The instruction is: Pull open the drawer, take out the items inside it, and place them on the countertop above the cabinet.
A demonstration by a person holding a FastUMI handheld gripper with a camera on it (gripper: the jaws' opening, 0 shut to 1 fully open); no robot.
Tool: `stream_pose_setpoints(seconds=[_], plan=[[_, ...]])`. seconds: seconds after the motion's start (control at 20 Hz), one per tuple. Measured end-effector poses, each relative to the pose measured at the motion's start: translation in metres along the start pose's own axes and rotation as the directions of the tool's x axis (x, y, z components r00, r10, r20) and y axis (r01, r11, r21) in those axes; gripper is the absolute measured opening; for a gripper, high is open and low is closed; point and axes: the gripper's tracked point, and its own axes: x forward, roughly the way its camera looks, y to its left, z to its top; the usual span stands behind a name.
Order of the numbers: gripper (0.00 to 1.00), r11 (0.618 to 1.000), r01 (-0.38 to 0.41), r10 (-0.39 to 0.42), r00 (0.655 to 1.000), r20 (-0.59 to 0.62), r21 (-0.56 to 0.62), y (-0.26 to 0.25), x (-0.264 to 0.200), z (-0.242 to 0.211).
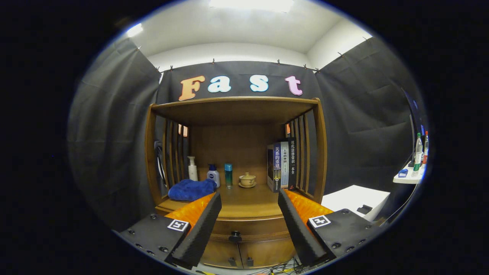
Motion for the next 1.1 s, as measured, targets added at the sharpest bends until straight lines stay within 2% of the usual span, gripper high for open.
stream_pose_setpoints(seconds=[0.4,0.7,1.1], plan=[[0.98,0.999,-0.020,0.020,1.000,0.002,0.025,0.003,0.017,-0.037],[0.98,1.000,-0.003,0.003,0.999,-0.054,0.000,-0.011,0.037,-0.083],[0.98,0.999,-0.036,0.035,0.991,-0.126,-0.004,-0.006,0.072,-0.151]])
